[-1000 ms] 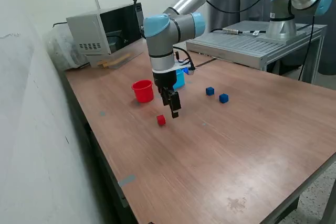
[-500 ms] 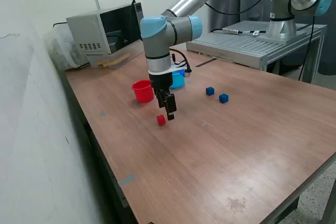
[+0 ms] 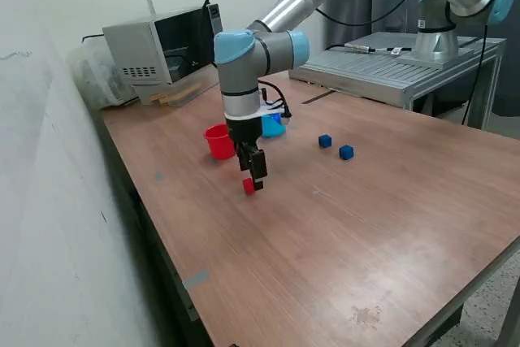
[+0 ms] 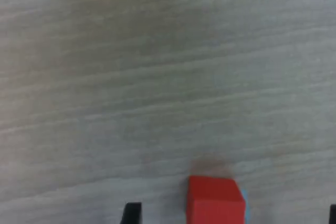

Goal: Place red objects in the red bin, and blue objects in the blue bin.

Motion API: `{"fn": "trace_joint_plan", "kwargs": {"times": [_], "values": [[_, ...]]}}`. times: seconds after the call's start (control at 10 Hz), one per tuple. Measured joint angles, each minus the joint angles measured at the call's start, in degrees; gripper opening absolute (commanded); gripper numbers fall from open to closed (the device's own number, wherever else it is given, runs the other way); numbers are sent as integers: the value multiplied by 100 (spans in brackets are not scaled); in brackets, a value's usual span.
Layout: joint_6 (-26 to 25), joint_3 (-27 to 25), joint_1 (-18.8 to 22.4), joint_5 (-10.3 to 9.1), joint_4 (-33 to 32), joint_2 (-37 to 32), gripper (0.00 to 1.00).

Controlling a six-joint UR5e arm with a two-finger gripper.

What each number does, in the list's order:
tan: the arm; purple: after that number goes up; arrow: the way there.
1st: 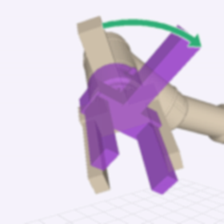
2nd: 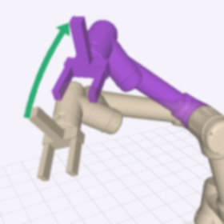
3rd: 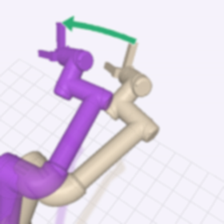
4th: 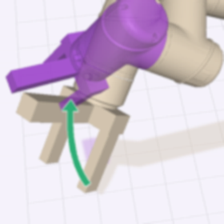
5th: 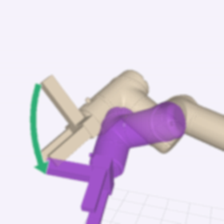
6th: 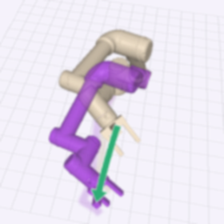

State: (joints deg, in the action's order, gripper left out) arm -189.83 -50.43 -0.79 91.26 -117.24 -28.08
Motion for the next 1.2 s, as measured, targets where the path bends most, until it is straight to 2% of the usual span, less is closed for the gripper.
{"fn": "trace_joint_plan", "kwargs": {"times": [0.4, 0.9, 1.2], "values": [[21, 103, -42, 7, -178, 112, 0], [144, 103, -52, 111, -264, 144, 0], [275, 29, -50, 335, -259, 98, 0]]}}
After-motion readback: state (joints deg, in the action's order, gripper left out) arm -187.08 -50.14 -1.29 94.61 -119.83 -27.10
